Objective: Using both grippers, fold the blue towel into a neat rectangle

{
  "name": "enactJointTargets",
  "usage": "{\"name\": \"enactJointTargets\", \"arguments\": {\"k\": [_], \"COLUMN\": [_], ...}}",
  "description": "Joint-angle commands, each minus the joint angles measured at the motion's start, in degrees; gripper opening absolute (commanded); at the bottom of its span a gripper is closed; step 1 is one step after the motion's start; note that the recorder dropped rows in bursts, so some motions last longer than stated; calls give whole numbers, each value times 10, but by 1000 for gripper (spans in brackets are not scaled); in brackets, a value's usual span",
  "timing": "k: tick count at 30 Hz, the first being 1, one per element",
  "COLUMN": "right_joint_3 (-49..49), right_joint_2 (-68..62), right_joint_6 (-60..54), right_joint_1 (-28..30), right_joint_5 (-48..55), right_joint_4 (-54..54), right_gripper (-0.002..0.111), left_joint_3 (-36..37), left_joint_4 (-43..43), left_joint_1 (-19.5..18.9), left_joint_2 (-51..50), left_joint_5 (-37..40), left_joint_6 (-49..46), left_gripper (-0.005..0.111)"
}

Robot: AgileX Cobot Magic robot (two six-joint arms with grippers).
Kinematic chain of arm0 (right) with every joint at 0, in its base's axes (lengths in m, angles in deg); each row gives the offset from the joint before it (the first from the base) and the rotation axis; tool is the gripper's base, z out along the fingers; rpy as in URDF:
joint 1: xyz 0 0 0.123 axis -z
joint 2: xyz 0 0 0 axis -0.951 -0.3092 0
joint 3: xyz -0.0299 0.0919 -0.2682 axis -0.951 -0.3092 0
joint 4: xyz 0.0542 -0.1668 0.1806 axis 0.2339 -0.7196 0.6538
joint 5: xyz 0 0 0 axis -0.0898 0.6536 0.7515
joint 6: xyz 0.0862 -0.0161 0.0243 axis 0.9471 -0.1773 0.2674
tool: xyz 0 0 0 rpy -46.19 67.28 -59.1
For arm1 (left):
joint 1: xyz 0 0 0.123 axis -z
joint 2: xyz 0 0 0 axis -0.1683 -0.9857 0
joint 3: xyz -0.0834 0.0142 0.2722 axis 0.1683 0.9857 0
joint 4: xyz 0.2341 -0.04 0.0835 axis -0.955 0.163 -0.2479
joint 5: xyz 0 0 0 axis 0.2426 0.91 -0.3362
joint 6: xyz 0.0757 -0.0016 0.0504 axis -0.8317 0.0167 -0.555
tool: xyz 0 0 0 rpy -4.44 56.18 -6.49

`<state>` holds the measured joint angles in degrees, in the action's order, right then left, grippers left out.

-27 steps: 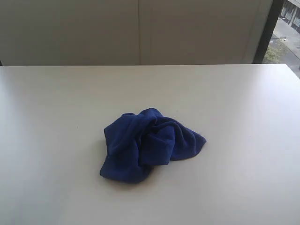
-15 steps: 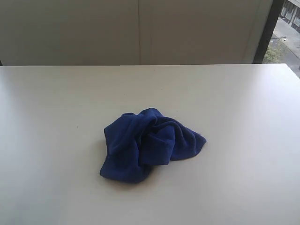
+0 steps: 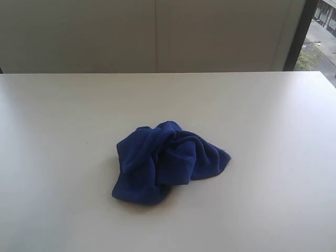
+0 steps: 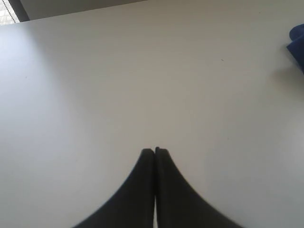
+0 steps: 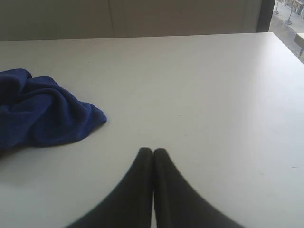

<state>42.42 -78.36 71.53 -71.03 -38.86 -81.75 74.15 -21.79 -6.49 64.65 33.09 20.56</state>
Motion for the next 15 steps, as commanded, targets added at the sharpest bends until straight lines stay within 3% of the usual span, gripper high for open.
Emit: {"name": "enactJointTargets", "arguments": {"k": [1,15], "right_joint_3": [-3,-3], "right_joint_2": [4,4], "right_joint_6": [2,2], "right_joint_1": [2,2], "right_joint_5": [-3,-3], "right_joint_4": [1,1], "right_gripper": [0,0], "left_joint_3": [2,2], "left_joint_4": [-2,-2], "left_joint_1": [-2,-2], "left_joint_2": [3,3], "left_joint_5": [-2,-131], "left_joint_6": [-2,3], "left_gripper": [0,0]}}
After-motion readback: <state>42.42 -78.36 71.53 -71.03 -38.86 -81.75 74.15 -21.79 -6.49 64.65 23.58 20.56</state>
